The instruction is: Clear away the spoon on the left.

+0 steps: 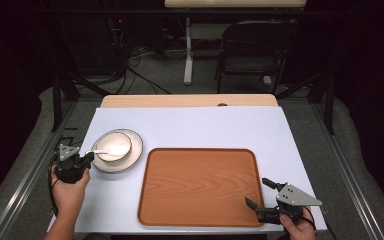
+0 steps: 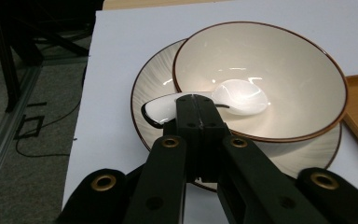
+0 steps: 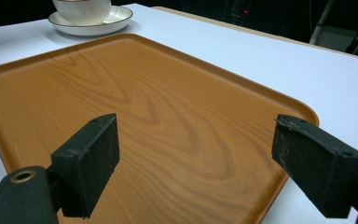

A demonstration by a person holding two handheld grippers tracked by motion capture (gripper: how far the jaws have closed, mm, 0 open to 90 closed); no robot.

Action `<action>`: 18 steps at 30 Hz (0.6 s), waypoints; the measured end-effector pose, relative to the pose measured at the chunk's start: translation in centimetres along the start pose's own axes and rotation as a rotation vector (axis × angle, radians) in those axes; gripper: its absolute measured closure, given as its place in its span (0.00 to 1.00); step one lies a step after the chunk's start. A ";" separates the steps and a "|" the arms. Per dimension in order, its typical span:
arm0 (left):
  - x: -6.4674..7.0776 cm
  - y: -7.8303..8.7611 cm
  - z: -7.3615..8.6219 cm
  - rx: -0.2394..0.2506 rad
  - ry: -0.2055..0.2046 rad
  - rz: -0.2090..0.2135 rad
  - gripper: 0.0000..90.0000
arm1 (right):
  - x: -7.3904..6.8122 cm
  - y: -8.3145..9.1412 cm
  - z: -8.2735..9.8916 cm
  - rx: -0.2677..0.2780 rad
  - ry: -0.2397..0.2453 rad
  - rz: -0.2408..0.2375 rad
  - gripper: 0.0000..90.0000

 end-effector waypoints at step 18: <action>-0.9 -1.2 -1.7 0.003 0.039 -0.007 1.00 | 0.0 -0.1 0.0 0.000 0.000 -0.003 0.16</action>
Point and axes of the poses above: each handheld gripper's, and its own axes: y roughly backward along the jaws, z roughly out of its underside, x roughly to its right, the point moved 4 cm from there along -y, roughly forward along the jaws, and after that the axes turned 2 degrees about z, right-handed, at the moved point
